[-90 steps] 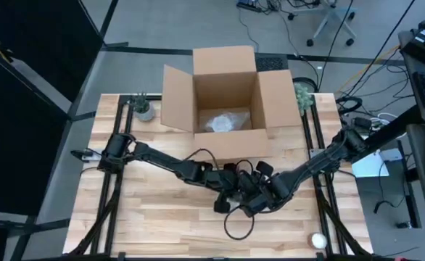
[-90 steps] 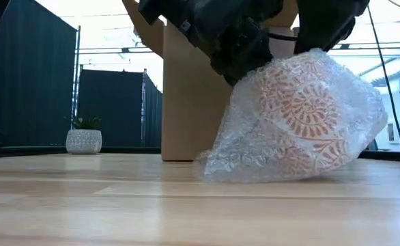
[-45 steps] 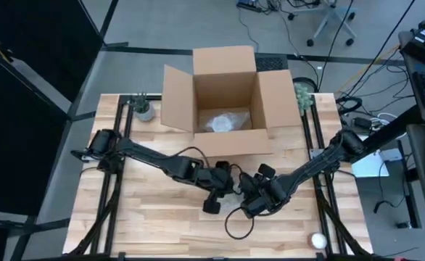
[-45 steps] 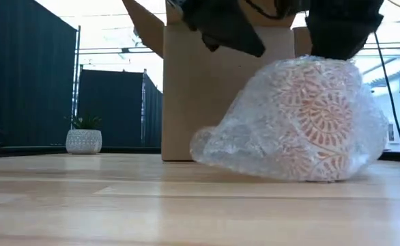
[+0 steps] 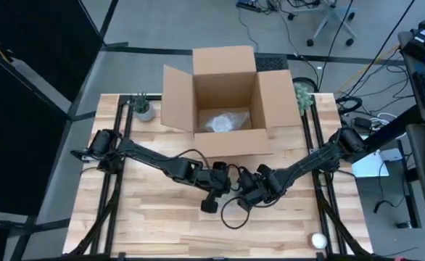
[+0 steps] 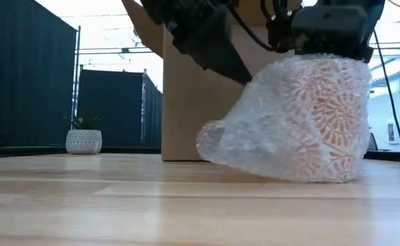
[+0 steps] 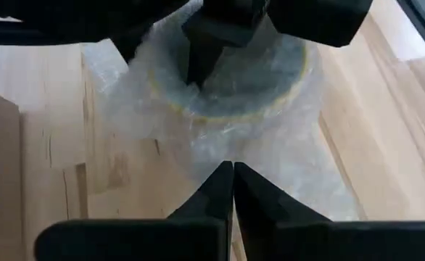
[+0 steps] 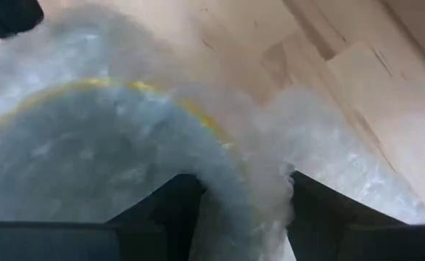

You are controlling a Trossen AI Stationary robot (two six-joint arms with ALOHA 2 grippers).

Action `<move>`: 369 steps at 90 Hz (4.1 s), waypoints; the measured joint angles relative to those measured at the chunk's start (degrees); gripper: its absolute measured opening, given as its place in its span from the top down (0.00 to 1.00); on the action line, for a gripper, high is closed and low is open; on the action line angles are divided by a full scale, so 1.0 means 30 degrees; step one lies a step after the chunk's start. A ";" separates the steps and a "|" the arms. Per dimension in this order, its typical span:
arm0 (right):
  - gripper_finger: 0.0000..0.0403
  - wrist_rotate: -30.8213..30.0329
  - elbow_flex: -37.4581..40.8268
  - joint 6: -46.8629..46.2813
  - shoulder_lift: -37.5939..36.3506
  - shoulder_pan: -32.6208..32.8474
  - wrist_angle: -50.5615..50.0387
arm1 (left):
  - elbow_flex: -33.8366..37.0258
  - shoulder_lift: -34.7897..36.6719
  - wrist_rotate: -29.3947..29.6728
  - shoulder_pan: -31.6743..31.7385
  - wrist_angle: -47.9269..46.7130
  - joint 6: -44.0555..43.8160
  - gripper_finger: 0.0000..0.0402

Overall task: Wrap mug
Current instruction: Wrap the orange mug with the bubble wrap

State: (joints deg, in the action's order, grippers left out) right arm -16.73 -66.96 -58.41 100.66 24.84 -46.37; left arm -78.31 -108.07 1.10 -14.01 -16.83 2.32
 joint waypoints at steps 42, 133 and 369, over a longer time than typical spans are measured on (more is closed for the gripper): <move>0.60 0.2333 -0.0066 0.0953 0.1640 -0.1180 0.0795 | 0.0032 -0.0058 -0.0082 0.0002 -0.0243 -0.0144 1.00; 0.60 0.1481 0.0036 0.2066 0.1634 -0.0815 0.1911 | 0.0462 -0.0743 -0.1432 0.0103 0.4393 0.0067 1.00; 0.60 0.0510 0.0015 0.2694 -0.6716 0.0935 -0.4177 | -0.0380 -0.3118 0.0146 0.0694 0.7497 0.0373 1.00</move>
State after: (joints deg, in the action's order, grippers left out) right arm -15.20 -66.92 -50.33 80.52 27.65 -58.90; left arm -79.45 -117.43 1.54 -11.93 5.66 3.44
